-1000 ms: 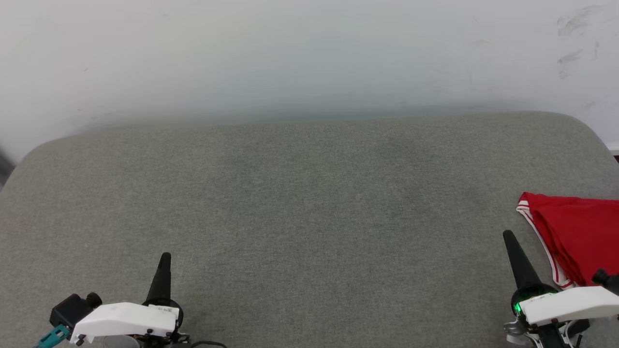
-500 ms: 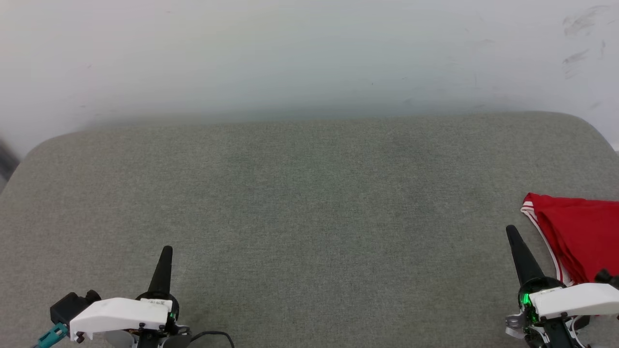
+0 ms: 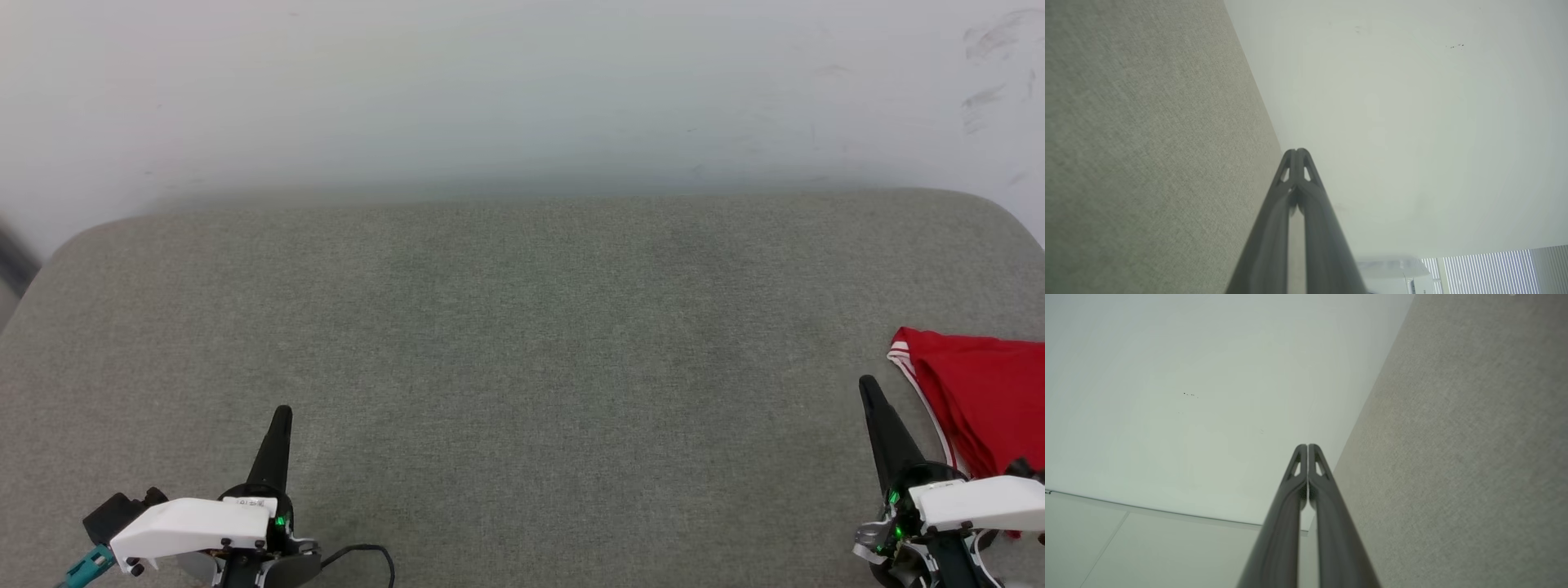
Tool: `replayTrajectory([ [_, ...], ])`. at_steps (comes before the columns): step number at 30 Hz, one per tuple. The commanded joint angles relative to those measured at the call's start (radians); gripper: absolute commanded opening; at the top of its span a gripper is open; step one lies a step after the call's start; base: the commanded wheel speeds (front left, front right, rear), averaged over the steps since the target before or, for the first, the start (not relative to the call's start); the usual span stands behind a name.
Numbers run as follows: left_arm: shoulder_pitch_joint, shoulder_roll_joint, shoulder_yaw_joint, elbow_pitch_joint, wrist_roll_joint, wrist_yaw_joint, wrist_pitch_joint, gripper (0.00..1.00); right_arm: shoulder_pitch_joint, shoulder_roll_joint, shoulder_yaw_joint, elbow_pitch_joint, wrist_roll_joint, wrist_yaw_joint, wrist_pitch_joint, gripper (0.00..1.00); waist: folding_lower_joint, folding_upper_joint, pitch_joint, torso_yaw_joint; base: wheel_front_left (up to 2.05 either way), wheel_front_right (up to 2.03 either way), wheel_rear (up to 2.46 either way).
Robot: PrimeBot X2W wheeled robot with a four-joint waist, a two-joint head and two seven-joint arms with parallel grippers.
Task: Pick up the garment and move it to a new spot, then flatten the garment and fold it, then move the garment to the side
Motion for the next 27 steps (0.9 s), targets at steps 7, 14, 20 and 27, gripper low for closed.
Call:
replayTrajectory([
  [7, -0.025, -0.003, 0.007, -0.006, -0.069, -0.010, 0.020, 0.00, -0.030, 0.004, -0.008, 0.011, 0.074, 0.000, 0.008, 0.00, 0.0000, 0.0000, 0.003, 0.006, 0.00, 0.00, 0.00],
  [14, -0.031, -0.005, 0.012, -0.005, -0.120, -0.012, 0.033, 0.00, -0.038, 0.005, -0.012, 0.021, 0.128, 0.000, 0.014, 0.00, 0.0000, 0.0000, 0.005, 0.011, 0.00, 0.00, 0.00],
  [20, -0.035, -0.007, 0.016, -0.005, -0.161, -0.015, 0.045, 0.00, -0.044, 0.006, -0.015, 0.029, 0.172, 0.000, 0.017, 0.00, 0.0000, 0.0000, 0.007, 0.015, 0.00, 0.00, 0.00],
  [27, -0.037, -0.010, 0.020, -0.004, -0.208, -0.017, 0.057, 0.00, -0.047, 0.007, -0.019, 0.038, 0.220, 0.000, 0.021, 0.00, 0.0000, 0.0000, 0.010, 0.021, 0.00, 0.00, 0.00],
])
